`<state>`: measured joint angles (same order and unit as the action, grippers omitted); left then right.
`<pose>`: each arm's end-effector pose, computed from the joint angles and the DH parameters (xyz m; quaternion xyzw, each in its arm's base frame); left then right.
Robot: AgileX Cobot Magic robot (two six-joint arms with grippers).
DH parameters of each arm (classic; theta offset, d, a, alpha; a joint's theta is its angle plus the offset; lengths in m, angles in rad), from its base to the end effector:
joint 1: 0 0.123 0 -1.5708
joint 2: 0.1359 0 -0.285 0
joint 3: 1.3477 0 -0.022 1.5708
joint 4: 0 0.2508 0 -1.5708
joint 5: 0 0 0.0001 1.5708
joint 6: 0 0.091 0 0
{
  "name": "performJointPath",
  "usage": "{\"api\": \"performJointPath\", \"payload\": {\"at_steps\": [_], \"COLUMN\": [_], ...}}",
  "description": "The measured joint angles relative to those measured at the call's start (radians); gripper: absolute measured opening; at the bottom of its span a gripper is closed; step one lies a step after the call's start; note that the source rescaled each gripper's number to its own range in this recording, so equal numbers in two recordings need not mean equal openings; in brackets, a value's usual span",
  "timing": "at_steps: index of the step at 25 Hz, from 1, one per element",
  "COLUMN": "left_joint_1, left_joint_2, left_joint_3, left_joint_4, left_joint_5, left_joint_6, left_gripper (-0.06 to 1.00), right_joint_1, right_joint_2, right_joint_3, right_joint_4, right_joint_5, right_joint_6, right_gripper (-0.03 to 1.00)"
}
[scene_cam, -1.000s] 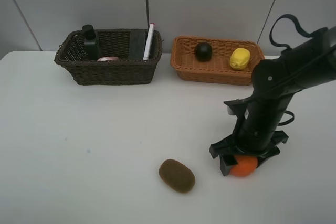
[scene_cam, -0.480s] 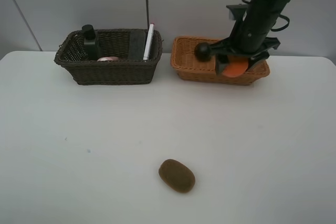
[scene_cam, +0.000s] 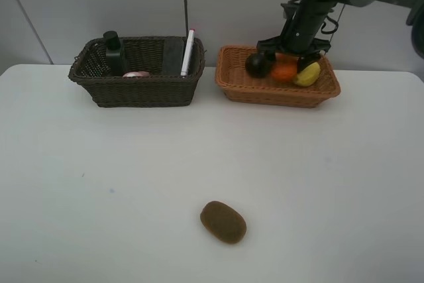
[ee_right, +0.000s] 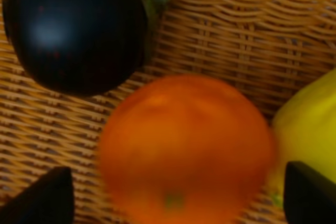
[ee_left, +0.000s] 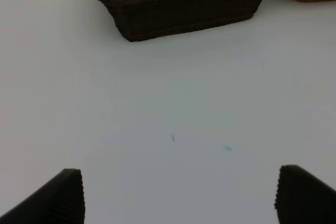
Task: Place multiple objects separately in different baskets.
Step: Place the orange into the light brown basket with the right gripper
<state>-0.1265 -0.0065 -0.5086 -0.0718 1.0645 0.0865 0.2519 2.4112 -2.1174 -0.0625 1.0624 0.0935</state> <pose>-0.0078 -0.0048 0.2795 0.0920 0.8447 -0.0464 0.5252 0.4981 0.1231 0.1659 -0.0891 0.9842 -0.0030 0.1530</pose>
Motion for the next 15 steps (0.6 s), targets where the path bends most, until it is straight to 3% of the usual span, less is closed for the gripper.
{"api": "performJointPath", "payload": {"at_steps": [3, 7, 10, 15], "left_joint_1": [0.0, 0.0, 0.0, 0.0], "left_joint_2": [0.0, 0.0, 0.0, 0.0], "left_joint_3": [0.0, 0.0, 0.0, 0.0], "left_joint_4": [0.0, 0.0, 0.0, 0.0], "left_joint_5": [0.0, 0.0, 0.0, 0.0], "left_joint_6": [0.0, 0.0, 0.0, 0.0], "left_gripper": [0.94, 0.94, 0.94, 0.94], "right_joint_1": [0.0, 0.0, 0.003, 0.049], "right_joint_2": [0.001, -0.008, -0.038, -0.141], "right_joint_3": [-0.006, -0.006, -0.013, 0.03], "right_joint_4": [0.002, 0.005, 0.025, 0.049], "right_joint_5": [0.014, 0.049, 0.131, 0.15], "right_joint_6": [0.0, 0.001, -0.006, -0.013], "right_gripper": [0.98, 0.98, 0.98, 0.98]}}
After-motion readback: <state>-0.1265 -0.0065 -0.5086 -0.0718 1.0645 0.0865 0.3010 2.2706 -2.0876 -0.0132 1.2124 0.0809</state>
